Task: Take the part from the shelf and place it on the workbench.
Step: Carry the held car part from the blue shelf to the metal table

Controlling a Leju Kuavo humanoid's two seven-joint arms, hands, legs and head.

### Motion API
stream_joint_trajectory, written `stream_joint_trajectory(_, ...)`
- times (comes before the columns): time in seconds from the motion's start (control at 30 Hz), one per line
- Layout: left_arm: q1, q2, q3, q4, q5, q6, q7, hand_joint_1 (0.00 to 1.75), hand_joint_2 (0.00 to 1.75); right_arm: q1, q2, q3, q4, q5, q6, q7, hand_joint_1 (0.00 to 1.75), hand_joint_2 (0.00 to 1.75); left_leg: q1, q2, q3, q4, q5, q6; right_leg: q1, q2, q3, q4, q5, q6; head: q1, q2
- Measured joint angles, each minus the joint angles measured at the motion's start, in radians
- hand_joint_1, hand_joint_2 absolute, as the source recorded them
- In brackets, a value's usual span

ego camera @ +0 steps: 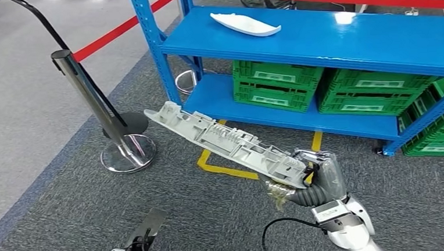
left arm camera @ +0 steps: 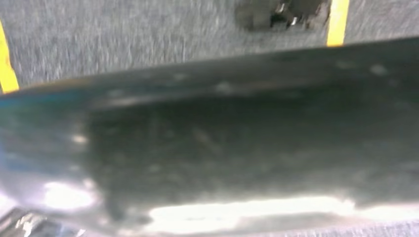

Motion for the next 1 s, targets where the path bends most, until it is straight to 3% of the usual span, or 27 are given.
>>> stream_joint_trajectory(0.03, 0.003, -0.001, 0.0, 0.0, 0.003, -0.007, -0.002, 0.0, 0.0, -0.001, 0.002, -0.001, 0.0, 0.001, 0.001, 0.0, 1.75, 1.75, -0.001, 0.016, -0.008, 0.017, -0.013, -0.006, -0.001, -0.009, 0.001, -0.003, 0.003, -0.006, -0.002, 0.0)
stream_joint_trajectory(0.1, 0.004, -0.001, 0.0, 0.0, 0.007, -0.016, -0.004, 0.0, 0.0, -0.003, 0.007, -0.002, 0.001, 0.001, 0.004, 0.0, 1.75, 1.75, -0.001, 0.058, -0.05, 0.109, -0.068, -0.017, -0.003, -0.03, 0.003, -0.007, 0.005, -0.015, -0.006, 0.0)
stream_joint_trajectory(0.17, 0.005, -0.001, 0.0, 0.0, 0.011, -0.02, -0.005, 0.0, 0.0, -0.004, 0.01, -0.004, 0.004, 0.0, 0.01, 0.0, 1.75, 1.75, 0.002, 0.076, -0.109, 0.24, -0.124, -0.026, -0.002, -0.054, 0.002, -0.006, 0.004, -0.018, -0.007, 0.0)
stream_joint_trajectory(0.2, 0.006, -0.002, 0.0, 0.0, 0.011, -0.022, -0.005, 0.0, 0.0, -0.004, 0.011, -0.004, 0.007, -0.001, 0.013, 0.0, 1.75, 1.75, 0.004, 0.079, -0.124, 0.275, -0.131, -0.028, -0.001, -0.065, 0.002, -0.006, 0.003, -0.018, -0.008, 0.0)
stream_joint_trajectory(0.23, 0.007, -0.001, 0.0, 0.0, 0.012, -0.023, -0.005, 0.0, 0.0, -0.005, 0.013, -0.004, 0.012, -0.001, 0.017, 0.0, 1.75, 1.75, 0.005, 0.081, -0.12, 0.271, -0.117, -0.029, -0.001, -0.077, 0.002, -0.006, 0.003, -0.018, -0.008, 0.0)
stream_joint_trajectory(0.27, 0.008, -0.001, 0.0, 0.0, 0.013, -0.024, -0.005, 0.0, 0.0, -0.007, 0.016, -0.004, 0.016, -0.002, 0.021, 0.0, 1.75, 1.75, 0.005, 0.087, -0.096, 0.226, -0.087, -0.028, -0.001, -0.087, 0.003, -0.005, 0.002, -0.017, -0.008, 0.0)
stream_joint_trajectory(0.33, 0.007, 0.0, 0.0, -0.001, 0.013, -0.026, -0.006, 0.0, 0.0, -0.012, 0.023, -0.004, 0.023, -0.004, 0.027, 0.0, 1.75, 1.75, 0.0, 0.121, -0.019, 0.084, -0.025, -0.023, 0.003, -0.108, 0.005, -0.003, -0.002, -0.012, -0.008, 0.0)
stream_joint_trajectory(0.4, 0.004, 0.0, 0.0, -0.002, 0.013, -0.027, -0.007, 0.0, 0.0, -0.019, 0.027, -0.004, 0.028, -0.006, 0.03, 0.0, 1.75, 1.75, -0.007, 0.145, 0.019, 0.004, -0.006, -0.012, 0.009, -0.126, 0.006, -0.001, -0.005, -0.004, -0.007, 0.0)
stream_joint_trajectory(0.47, 0.005, 0.0, 0.0, -0.003, 0.013, -0.029, -0.008, 0.0, 0.0, -0.024, 0.031, -0.004, 0.033, -0.01, 0.034, 0.0, 1.75, 1.75, -0.01, 0.131, 0.016, -0.003, -0.007, 0.0, 0.011, -0.146, 0.007, -0.001, -0.007, 0.004, -0.007, 0.0)
stream_joint_trajectory(0.53, 0.009, 0.0, 0.0, -0.003, 0.013, -0.03, -0.008, 0.0, 0.0, -0.027, 0.034, -0.004, 0.039, -0.015, 0.04, 0.001, 1.75, 1.75, -0.007, 0.112, 0.014, -0.008, -0.001, 0.014, 0.008, -0.133, 0.0, 0.012, -0.022, 0.015, -0.006, 0.0)
stream_joint_trajectory(0.6, 0.008, 0.0, 0.0, -0.003, 0.013, -0.031, -0.009, 0.0, 0.0, -0.03, 0.035, -0.004, 0.043, -0.019, 0.045, 0.0, 1.75, 1.75, -0.002, 0.096, 0.013, -0.011, 0.005, 0.026, 0.004, -0.084, -0.041, 0.1, -0.076, 0.022, -0.004, 0.0)
stream_joint_trajectory(0.67, 0.009, -0.001, 0.0, -0.003, 0.013, -0.032, -0.01, 0.0, 0.0, -0.028, 0.035, -0.003, 0.05, -0.027, 0.055, 0.0, 1.75, 1.75, -0.003, 0.08, 0.01, -0.011, 0.007, 0.03, 0.003, -0.056, -0.107, 0.243, -0.139, 0.023, -0.002, 0.0)
stream_joint_trajectory(0.7, 0.01, -0.001, 0.0, -0.003, 0.013, -0.032, -0.01, 0.0, 0.0, -0.026, 0.035, -0.003, 0.054, -0.032, 0.061, 0.0, 1.75, 1.75, -0.003, 0.071, 0.01, -0.011, 0.007, 0.03, 0.003, -0.052, -0.131, 0.289, -0.149, 0.023, -0.001, 0.0)
stream_joint_trajectory(0.73, 0.011, 0.0, 0.0, -0.003, 0.013, -0.032, -0.01, 0.0, 0.0, -0.024, 0.035, -0.003, 0.057, -0.035, 0.065, 0.0, 1.75, 1.75, -0.004, 0.063, 0.01, -0.01, 0.007, 0.03, 0.003, -0.051, -0.138, 0.299, -0.14, 0.023, -0.001, 0.0)
stream_joint_trajectory(0.8, 0.012, 0.0, 0.0, -0.003, 0.013, -0.032, -0.01, 0.0, 0.0, -0.023, 0.035, -0.003, 0.061, -0.037, 0.069, 0.0, 1.75, 1.75, -0.004, 0.045, 0.011, -0.01, 0.007, 0.03, 0.003, -0.046, -0.095, 0.2, -0.071, 0.018, -0.001, 0.0)
stream_joint_trajectory(0.87, 0.011, 0.0, 0.0, -0.003, 0.013, -0.032, -0.01, 0.0, 0.0, -0.025, 0.035, -0.003, 0.062, -0.038, 0.071, -0.001, 1.75, 1.75, -0.005, 0.028, 0.008, -0.007, 0.008, 0.024, -0.001, -0.011, -0.029, 0.064, -0.015, 0.012, -0.002, 0.0)
stream_joint_trajectory(0.93, 0.01, 0.0, 0.0, -0.003, 0.013, -0.032, -0.01, 0.0, 0.0, -0.026, 0.035, -0.003, 0.064, -0.039, 0.071, -0.002, 1.75, 1.75, -0.003, 0.012, -0.002, -0.005, 0.014, 0.012, -0.002, 0.013, -0.002, 0.009, -0.007, 0.009, -0.003, 0.0)
stream_joint_trajectory(1.0, 0.014, 0.002, 0.0, -0.003, 0.014, -0.033, -0.01, 0.0, 0.0, -0.026, 0.035, -0.003, 0.066, -0.038, 0.071, -0.002, 1.75, 1.75, 0.001, -0.001, -0.009, -0.003, 0.017, 0.0, -0.002, -0.003, -0.001, 0.004, -0.004, 0.004, -0.003, 0.0)
